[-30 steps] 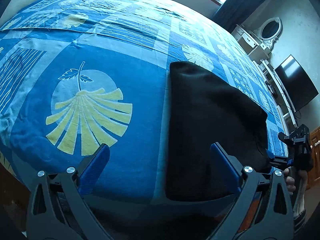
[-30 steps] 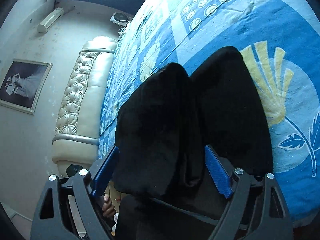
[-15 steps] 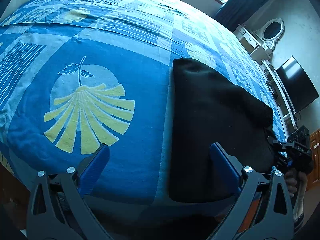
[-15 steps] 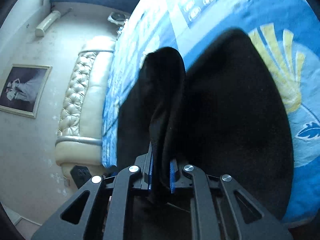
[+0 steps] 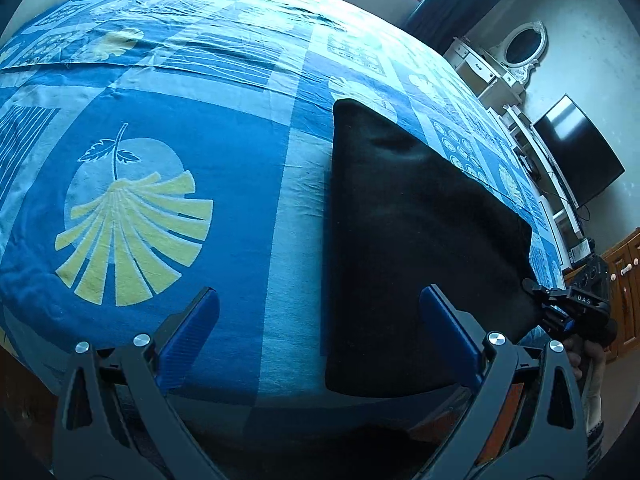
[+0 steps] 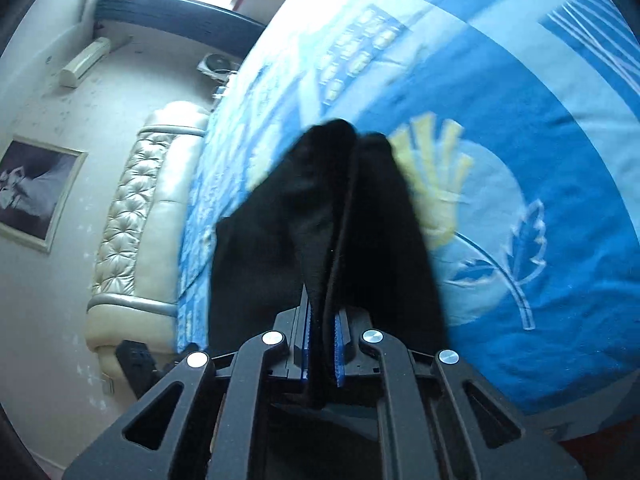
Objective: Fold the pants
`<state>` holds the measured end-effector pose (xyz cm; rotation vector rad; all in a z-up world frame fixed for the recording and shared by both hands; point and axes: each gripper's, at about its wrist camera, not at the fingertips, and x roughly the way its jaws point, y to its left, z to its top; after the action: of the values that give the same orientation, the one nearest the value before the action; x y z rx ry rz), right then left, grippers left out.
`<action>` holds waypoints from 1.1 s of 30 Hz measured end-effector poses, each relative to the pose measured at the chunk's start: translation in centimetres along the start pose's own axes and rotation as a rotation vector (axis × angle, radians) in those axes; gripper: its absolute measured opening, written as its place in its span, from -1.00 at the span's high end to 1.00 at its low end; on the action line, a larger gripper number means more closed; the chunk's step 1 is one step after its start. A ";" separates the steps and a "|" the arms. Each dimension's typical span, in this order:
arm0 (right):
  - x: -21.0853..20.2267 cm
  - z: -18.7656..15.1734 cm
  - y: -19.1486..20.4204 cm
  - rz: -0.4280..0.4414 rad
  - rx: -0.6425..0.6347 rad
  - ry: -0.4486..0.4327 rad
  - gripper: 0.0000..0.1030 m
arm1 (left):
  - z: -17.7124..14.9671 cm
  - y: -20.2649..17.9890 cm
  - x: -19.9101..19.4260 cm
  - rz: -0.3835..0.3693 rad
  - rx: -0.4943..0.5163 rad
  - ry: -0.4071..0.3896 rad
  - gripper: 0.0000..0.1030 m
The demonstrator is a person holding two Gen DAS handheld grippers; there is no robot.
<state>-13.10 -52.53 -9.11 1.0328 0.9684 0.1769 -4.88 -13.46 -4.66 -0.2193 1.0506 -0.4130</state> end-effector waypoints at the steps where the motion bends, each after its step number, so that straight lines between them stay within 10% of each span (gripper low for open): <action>1: 0.2 0.0 -0.2 -0.002 0.003 -0.001 0.83 | -0.1 -0.1 0.3 0.010 0.005 0.002 -0.94; 33: -0.4 -1.2 -7.2 0.216 0.142 -0.051 0.79 | -0.9 -0.2 2.0 0.081 0.082 0.015 -0.95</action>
<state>-16.35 -55.79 -14.73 1.2674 0.8308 0.2622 -4.86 -14.49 -6.58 -0.1003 1.0515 -0.3838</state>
